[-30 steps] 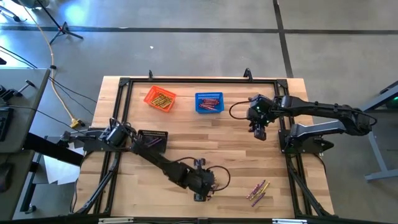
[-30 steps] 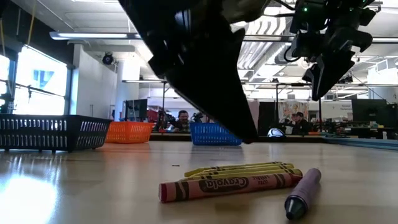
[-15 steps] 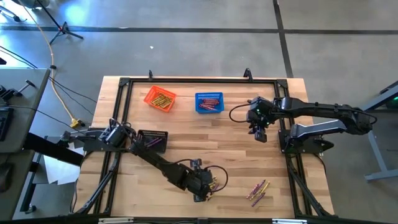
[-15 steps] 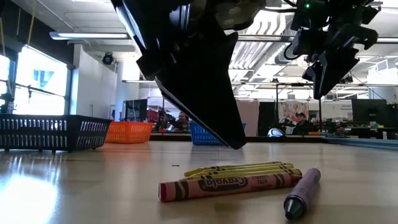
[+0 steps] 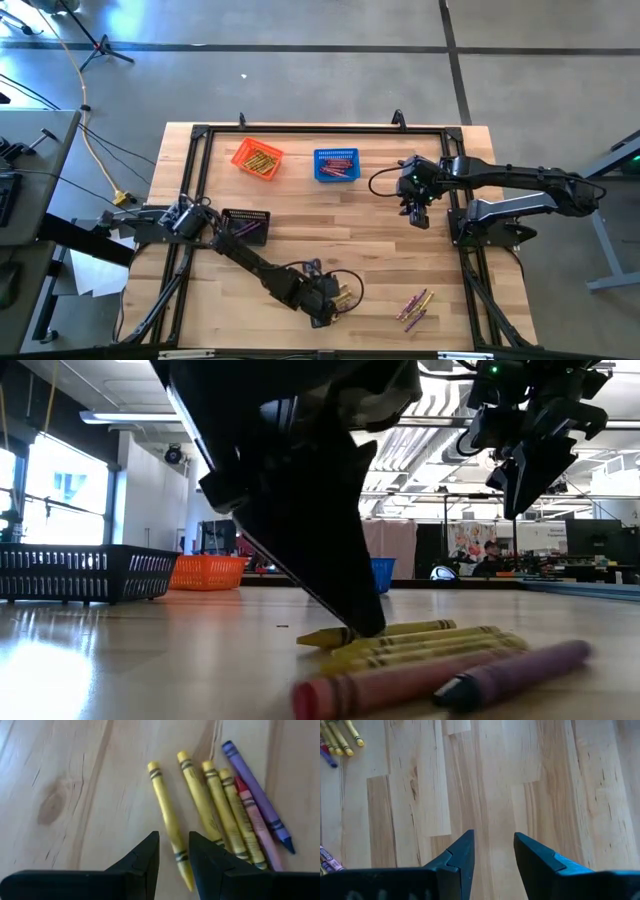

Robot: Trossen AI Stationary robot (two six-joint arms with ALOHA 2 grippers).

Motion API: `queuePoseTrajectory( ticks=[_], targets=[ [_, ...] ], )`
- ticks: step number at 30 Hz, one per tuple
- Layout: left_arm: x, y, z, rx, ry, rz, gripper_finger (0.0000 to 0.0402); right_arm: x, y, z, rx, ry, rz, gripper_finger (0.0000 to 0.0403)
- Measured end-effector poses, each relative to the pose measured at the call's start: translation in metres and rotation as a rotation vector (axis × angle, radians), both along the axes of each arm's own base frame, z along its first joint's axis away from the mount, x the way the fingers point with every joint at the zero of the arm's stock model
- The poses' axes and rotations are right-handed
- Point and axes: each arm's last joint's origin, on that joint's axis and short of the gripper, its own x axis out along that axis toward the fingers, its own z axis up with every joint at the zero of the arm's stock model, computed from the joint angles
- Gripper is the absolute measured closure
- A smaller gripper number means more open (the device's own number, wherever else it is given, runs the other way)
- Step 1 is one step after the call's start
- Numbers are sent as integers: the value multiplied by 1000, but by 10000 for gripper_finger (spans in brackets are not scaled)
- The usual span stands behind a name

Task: Sort crayons
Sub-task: Put the yellow crayon into the orange bin

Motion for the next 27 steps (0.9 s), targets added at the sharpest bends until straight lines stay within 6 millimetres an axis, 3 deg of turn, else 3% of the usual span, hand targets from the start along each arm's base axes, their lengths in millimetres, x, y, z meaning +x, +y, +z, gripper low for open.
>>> queuePoseTrajectory(
  ticks=[10,16,18,24,27],
  targets=[
    [1,3,-13,8,41,38,316,0,0,0,0,-1,0,279],
    [1,4,-21,-8,69,52,373,0,0,0,-1,-1,-1,279],
    [3,5,-16,-28,58,51,392,0,0,0,-2,-1,-1,279],
    [2,8,0,-29,17,46,398,0,0,0,-2,-1,-1,279],
    [2,14,18,0,-38,88,400,0,0,0,-3,0,-1,279]
  ],
)
